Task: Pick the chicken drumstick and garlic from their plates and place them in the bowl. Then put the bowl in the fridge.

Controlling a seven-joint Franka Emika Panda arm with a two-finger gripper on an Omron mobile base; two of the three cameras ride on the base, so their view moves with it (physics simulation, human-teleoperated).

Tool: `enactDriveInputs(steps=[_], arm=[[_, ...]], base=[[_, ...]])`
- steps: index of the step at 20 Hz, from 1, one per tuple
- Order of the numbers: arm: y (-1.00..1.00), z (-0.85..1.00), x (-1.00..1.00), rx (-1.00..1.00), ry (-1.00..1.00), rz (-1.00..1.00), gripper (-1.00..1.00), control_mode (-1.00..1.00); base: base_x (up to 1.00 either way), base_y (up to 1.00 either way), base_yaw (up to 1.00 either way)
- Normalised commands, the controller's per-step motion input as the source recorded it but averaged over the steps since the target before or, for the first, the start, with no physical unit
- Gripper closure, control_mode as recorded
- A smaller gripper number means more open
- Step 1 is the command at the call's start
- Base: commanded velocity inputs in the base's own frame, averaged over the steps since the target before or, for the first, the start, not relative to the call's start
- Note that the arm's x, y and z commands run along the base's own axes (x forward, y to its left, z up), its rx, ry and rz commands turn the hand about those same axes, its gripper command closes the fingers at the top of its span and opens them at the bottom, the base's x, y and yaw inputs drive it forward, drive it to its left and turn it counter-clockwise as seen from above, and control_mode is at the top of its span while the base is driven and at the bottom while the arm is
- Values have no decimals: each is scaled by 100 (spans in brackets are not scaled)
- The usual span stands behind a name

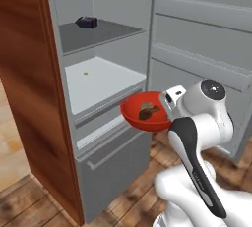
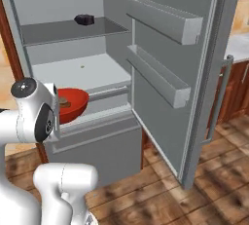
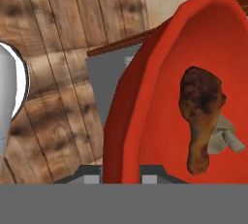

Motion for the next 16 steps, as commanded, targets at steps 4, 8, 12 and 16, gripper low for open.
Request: enactDriveInputs(steps=[4, 8, 12, 16], arm=[[0, 0, 0, 0, 0, 0, 100, 100], [0, 0, 0, 0, 0, 0, 100, 100], [0, 0, 0, 0, 0, 0, 100, 100], [0, 0, 0, 0, 0, 0, 100, 100]], base=[[69, -25, 17], [42, -25, 40], [48, -25, 47], [54, -30, 36]])
